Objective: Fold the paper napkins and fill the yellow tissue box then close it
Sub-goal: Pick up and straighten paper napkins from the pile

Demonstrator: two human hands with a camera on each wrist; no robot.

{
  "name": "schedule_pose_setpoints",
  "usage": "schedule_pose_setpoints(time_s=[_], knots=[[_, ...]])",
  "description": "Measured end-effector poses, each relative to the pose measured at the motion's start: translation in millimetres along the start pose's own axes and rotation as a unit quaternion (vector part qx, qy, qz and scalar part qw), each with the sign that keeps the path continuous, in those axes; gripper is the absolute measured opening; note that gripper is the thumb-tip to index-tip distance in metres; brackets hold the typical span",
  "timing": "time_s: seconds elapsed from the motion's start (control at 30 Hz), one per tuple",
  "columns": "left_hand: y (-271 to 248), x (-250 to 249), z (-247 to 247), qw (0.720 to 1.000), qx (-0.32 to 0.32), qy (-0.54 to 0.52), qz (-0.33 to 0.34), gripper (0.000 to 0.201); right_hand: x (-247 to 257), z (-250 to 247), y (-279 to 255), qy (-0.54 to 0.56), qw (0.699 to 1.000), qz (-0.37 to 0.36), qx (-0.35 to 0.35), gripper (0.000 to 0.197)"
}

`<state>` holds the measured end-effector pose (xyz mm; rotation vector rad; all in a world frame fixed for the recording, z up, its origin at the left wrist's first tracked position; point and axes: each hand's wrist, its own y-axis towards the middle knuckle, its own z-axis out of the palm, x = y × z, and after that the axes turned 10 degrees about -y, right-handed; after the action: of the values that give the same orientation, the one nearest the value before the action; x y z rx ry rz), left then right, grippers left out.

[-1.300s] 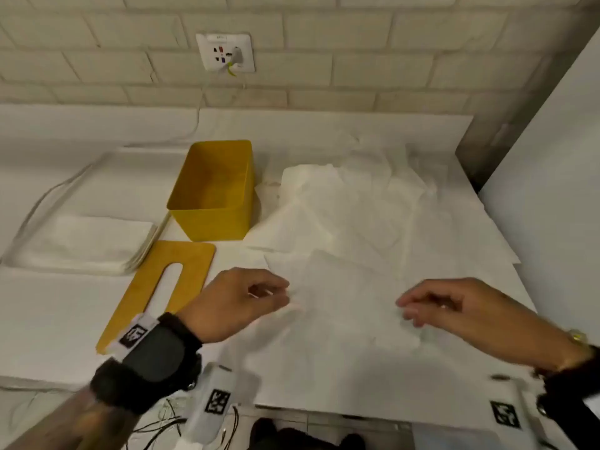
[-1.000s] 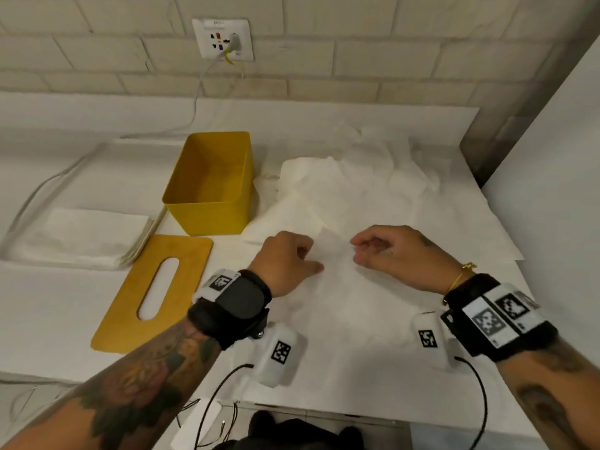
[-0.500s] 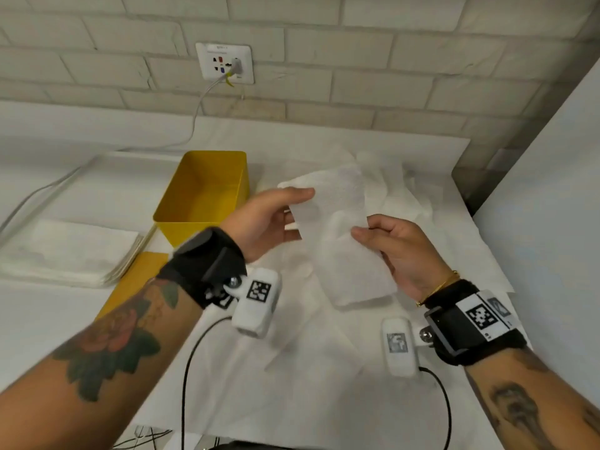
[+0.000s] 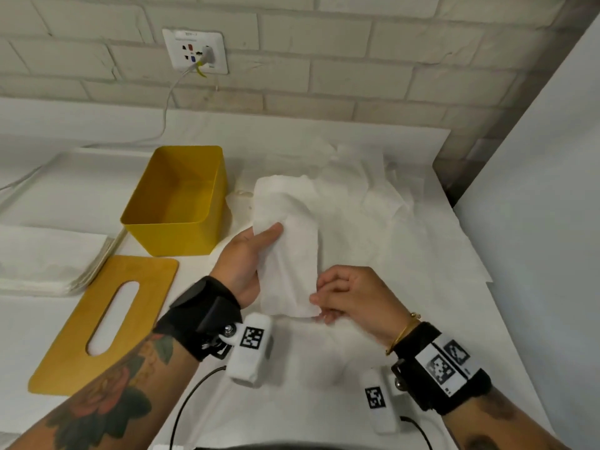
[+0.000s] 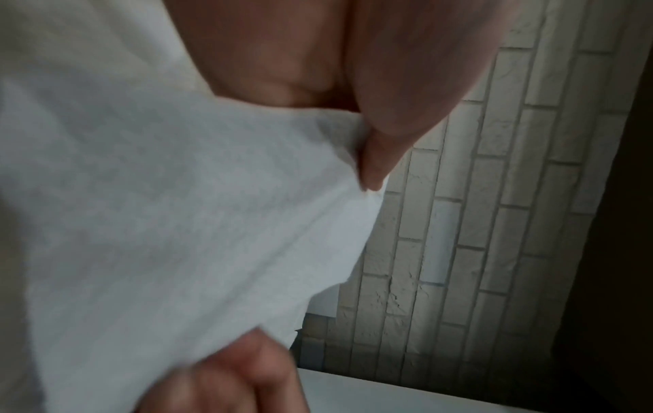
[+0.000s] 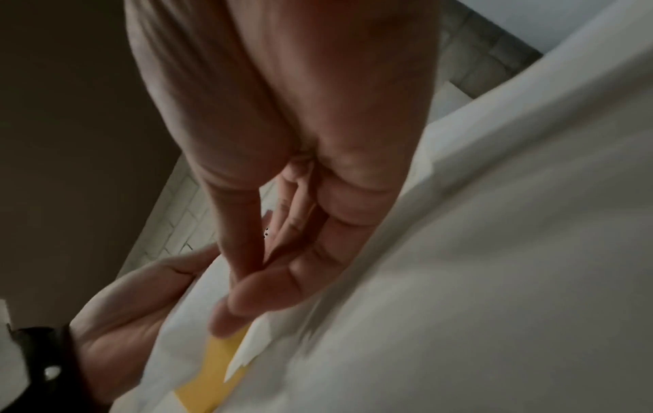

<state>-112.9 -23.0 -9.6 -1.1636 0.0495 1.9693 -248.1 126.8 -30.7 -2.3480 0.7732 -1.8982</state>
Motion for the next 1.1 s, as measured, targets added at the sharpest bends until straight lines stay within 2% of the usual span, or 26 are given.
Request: schedule_pose_setpoints(time_s=[0.07, 0.13, 0.2, 0.27, 0.33, 0.4, 0.47, 0.5, 0.63, 0.73, 0.8, 0.9, 1.1], knots=[[0, 0, -7, 1.0, 0.013, -0.005, 0.003, 0.034, -2, -13, -12, -0.057, 0.998, -0.005, -0.001, 0.007], [-1, 2, -12, 0.999, 0.036, -0.017, -0.005, 0.041, 0, -39, -20, -0.072, 0.994, 0.0, -0.077, 0.002], [-2, 3, -12, 0.998, 0.056, -0.024, -0.013, 0.047, 2, -71, -23, -0.075, 0.98, 0.015, -0.184, 0.006], [-3, 6, -9, 0.997, 0.07, -0.031, -0.019, 0.049, -3, -101, -22, -0.102, 0.959, 0.063, -0.258, 0.009], [-4, 10, -5, 0.996, 0.079, -0.034, -0.022, 0.048, -13, -122, -21, -0.146, 0.935, 0.133, -0.293, 0.019], [-5, 14, -2, 0.996, 0.078, -0.039, -0.027, 0.044, -23, -133, -19, -0.175, 0.919, 0.193, -0.297, 0.033], [-4, 18, 0, 0.996, 0.074, -0.042, -0.032, 0.038, -27, -133, -18, -0.181, 0.918, 0.22, -0.277, 0.046], [-3, 19, 0, 0.996, 0.073, -0.043, -0.034, 0.036, -27, -130, -17, -0.169, 0.922, 0.224, -0.268, 0.045], [-3, 22, -1, 0.996, 0.069, -0.045, -0.042, 0.034, -28, -118, -10, -0.07, 0.941, 0.202, -0.262, 0.023], [-4, 21, -1, 0.995, 0.068, -0.052, -0.047, 0.032, -30, -115, -5, 0.005, 0.937, 0.157, -0.311, 0.028], [-5, 21, -2, 0.995, 0.063, -0.063, -0.048, 0.031, -29, -117, -5, 0.027, 0.939, 0.134, -0.317, 0.017], [-7, 21, -2, 0.994, 0.056, -0.082, -0.053, 0.03, -28, -120, -5, 0.017, 0.945, 0.11, -0.308, 0.006], [-8, 21, -5, 0.993, 0.057, -0.093, -0.053, 0.029, -31, -120, -2, -0.014, 0.944, 0.09, -0.318, 0.008]])
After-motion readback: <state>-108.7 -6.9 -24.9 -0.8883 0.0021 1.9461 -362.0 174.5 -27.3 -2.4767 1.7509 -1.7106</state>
